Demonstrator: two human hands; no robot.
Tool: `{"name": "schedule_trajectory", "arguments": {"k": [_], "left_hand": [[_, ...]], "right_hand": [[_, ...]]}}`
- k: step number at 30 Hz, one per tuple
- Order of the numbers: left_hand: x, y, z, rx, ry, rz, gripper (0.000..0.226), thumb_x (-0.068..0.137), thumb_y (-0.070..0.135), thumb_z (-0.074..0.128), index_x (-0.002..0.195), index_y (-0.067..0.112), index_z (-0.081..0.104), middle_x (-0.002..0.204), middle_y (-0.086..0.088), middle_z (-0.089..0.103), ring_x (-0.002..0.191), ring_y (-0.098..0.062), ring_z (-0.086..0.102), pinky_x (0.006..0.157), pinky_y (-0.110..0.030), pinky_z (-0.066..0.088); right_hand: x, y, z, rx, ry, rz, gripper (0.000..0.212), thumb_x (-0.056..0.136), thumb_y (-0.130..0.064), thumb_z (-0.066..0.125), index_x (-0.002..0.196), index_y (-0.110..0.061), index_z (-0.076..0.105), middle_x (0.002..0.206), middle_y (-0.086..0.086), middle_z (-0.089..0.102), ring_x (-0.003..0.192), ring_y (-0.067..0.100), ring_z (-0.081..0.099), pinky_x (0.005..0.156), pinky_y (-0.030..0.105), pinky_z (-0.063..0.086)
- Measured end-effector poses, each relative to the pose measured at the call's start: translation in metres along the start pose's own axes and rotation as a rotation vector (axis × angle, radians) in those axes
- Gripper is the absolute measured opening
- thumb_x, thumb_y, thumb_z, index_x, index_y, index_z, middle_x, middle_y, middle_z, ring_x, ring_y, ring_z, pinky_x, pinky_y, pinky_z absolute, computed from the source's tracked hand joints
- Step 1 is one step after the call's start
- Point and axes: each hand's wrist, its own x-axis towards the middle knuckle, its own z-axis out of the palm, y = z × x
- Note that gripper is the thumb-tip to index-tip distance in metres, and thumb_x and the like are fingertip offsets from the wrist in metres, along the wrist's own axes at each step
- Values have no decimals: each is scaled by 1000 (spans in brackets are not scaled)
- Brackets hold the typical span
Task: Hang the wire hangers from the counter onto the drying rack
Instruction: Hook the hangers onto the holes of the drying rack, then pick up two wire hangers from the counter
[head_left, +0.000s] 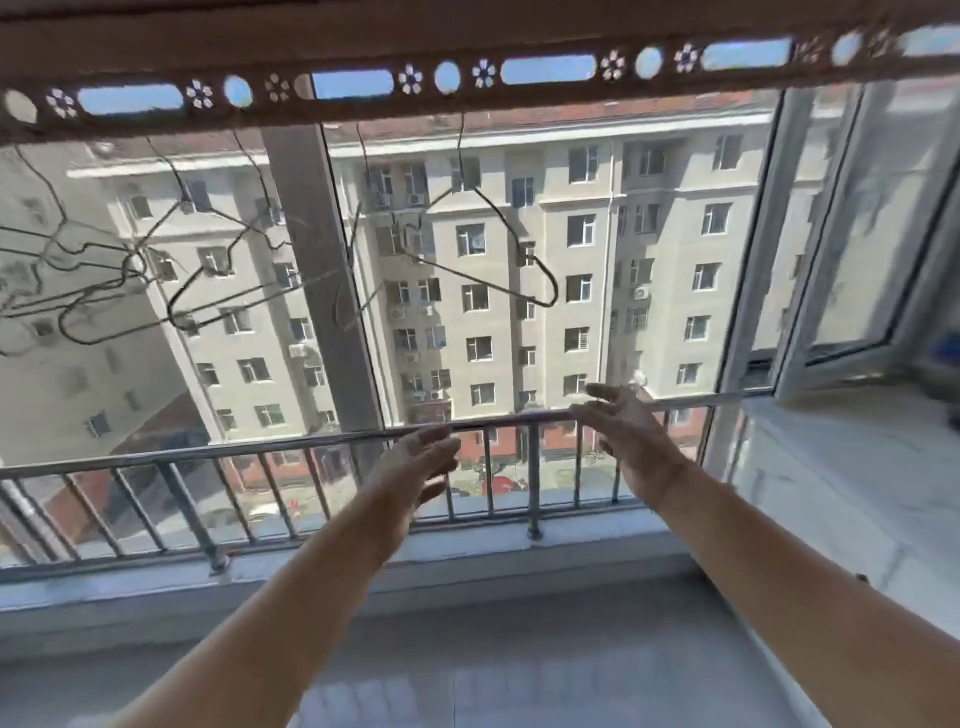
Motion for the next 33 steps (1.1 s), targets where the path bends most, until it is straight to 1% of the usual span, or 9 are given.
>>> {"name": "schedule_trajectory", "arguments": {"k": [3,6,12,15,19,24,28,31,33], "left_hand": [[-11,-22,31,81,-142,-4,44,84,24,65,126,19,54,118,0,63,106,-15,59,86,-30,45],[-18,-37,63,161,-244,-15,43,86,19,65,127,19,53,122,-2,63,111,-17,58,94,-33,43],[-17,-60,136,220,-389,6,43,86,13,64,128,13,51,118,-5,62,97,-9,61,74,-17,44],[-7,-72,179,229,-450,-15,46,84,15,67,127,14,52,117,-3,62,97,-9,62,75,-17,44],[7,-87,249,268,-545,-32,48,83,20,70,127,17,52,119,-2,63,105,-11,61,82,-20,45],[21,-104,347,289,-638,-59,46,82,21,70,125,19,53,116,-1,63,104,-11,61,82,-21,45],[35,-116,430,275,-687,-74,33,87,15,64,118,21,55,110,2,64,97,-8,60,78,-18,44],[47,-131,489,296,-731,-94,39,85,22,67,122,20,56,115,1,65,103,-9,61,90,-25,45],[53,-140,526,299,-743,-112,38,85,20,66,122,20,56,115,1,65,101,-8,61,89,-26,44]], "right_hand": [[-27,22,-30,-70,72,2,48,76,-21,73,117,-15,49,105,7,52,87,13,53,64,19,40],[-50,41,-63,-126,166,20,60,77,-21,74,129,-13,46,122,11,49,111,24,51,77,25,42],[-95,61,-135,-188,339,44,71,72,-23,76,133,-12,41,122,10,45,116,24,46,86,28,39],[-113,68,-181,-223,435,65,61,81,-16,69,135,-12,40,124,8,44,116,22,45,88,28,38],[-136,74,-253,-227,573,102,57,80,-17,70,131,-14,43,122,8,45,114,21,47,85,28,40],[-164,83,-354,-213,723,175,51,81,-18,69,127,-12,46,120,7,48,106,19,52,84,27,39],[-186,87,-435,-194,817,225,47,81,-16,68,123,-10,49,112,6,51,100,19,53,85,28,38],[-205,90,-491,-195,864,249,39,81,-15,68,117,-12,52,103,5,52,84,13,52,74,22,40],[-216,93,-523,-183,904,259,35,81,-13,68,113,-13,53,99,4,53,78,8,50,68,18,39]]}}
